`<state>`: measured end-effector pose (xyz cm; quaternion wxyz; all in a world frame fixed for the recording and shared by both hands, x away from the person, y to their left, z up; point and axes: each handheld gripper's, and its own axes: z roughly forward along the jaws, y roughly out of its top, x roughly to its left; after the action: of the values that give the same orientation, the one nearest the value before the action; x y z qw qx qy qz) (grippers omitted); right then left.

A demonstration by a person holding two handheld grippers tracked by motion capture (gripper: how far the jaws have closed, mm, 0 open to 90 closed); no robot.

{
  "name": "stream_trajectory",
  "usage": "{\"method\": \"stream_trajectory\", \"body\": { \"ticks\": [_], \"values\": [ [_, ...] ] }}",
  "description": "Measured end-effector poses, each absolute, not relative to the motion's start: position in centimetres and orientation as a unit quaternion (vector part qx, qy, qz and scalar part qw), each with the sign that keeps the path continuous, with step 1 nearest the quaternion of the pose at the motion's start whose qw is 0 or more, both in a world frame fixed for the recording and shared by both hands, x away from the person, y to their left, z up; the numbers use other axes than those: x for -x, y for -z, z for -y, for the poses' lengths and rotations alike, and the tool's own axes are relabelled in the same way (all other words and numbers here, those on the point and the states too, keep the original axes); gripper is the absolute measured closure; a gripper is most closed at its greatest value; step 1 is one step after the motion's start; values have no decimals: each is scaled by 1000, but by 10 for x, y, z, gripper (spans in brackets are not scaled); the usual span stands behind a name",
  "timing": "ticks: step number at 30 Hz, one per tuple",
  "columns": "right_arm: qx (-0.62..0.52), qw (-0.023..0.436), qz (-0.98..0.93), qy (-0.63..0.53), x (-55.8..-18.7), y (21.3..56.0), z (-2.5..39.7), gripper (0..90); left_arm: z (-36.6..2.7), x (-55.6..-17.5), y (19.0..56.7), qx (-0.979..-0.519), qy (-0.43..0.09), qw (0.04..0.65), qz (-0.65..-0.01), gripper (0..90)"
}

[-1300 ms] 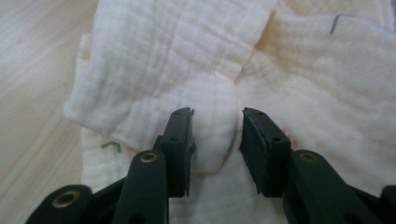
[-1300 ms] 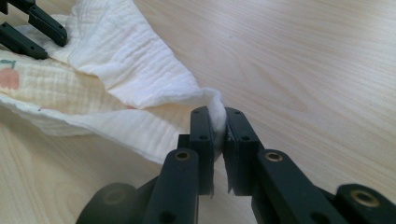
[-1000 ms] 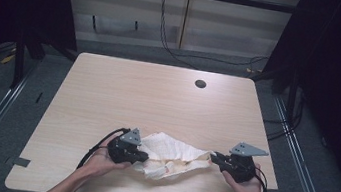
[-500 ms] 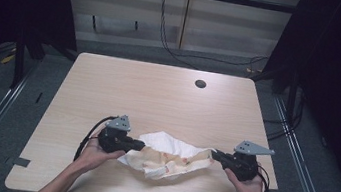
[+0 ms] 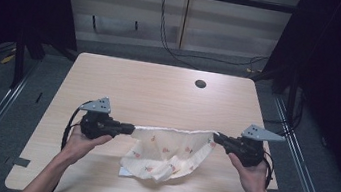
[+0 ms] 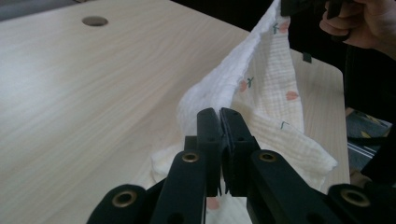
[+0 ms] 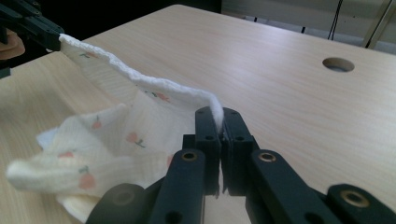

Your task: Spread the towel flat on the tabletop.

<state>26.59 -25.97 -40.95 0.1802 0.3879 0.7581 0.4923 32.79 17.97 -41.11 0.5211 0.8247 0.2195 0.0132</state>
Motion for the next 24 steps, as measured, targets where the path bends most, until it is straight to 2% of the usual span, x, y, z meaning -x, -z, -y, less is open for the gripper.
{"method": "stream_trajectory", "body": {
  "ticks": [11,24],
  "values": [
    [-369,186,-758,-504,-287,379,249,868,-198,-332,382,-804,-39,545,-234,874],
    [-326,211,-764,-514,-274,315,238,868,-209,-315,329,-784,-73,582,-203,875]
  ]
}}
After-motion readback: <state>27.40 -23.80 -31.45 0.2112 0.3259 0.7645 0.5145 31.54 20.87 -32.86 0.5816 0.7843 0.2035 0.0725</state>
